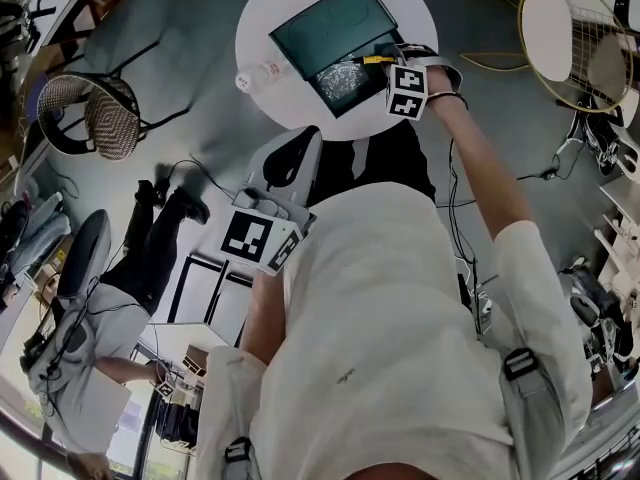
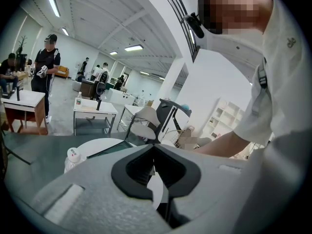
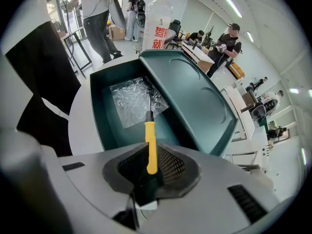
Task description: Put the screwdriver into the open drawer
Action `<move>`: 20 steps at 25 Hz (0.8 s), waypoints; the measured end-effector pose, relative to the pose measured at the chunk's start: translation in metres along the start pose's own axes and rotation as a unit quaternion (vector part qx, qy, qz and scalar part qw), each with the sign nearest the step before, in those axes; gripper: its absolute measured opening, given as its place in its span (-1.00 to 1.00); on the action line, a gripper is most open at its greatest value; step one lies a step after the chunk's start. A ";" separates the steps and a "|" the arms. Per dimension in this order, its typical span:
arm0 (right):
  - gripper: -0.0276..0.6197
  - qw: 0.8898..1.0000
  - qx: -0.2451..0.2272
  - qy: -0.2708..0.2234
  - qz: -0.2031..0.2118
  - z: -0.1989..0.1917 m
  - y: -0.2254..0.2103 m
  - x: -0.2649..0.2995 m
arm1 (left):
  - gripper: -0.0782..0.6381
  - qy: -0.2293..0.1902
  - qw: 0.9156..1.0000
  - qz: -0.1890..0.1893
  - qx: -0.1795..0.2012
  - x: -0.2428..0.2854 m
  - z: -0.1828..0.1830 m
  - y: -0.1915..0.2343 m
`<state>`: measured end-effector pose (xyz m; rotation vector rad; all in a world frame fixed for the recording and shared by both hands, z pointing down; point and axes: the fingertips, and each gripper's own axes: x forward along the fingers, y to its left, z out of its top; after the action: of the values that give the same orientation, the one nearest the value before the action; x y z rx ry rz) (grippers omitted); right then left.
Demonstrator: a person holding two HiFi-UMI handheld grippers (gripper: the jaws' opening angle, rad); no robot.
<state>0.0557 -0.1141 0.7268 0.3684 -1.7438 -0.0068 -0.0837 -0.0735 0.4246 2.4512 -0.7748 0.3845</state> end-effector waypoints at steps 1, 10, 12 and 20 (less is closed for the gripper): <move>-0.72 1.000 0.001 0.000 -0.001 0.000 -0.002 -0.001 | -0.75 -0.001 1.000 -0.001 0.001 0.001 0.002 0.000; -0.82 1.000 0.009 0.004 -0.013 0.000 -0.003 -0.022 | -0.75 -0.014 1.000 -0.012 0.011 -0.001 0.016 0.000; -0.83 1.000 0.011 0.006 -0.017 0.001 0.001 -0.028 | -0.75 -0.019 1.000 -0.016 0.013 -0.003 0.017 0.000; -0.89 0.998 0.042 -0.003 -0.048 0.011 0.013 -0.066 | -0.75 -0.038 0.998 -0.034 0.029 -0.010 0.021 0.004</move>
<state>0.0524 -0.0881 0.6643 0.5136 -1.7344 -0.0038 -0.0920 -0.0840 0.4049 2.5514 -0.7186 0.2939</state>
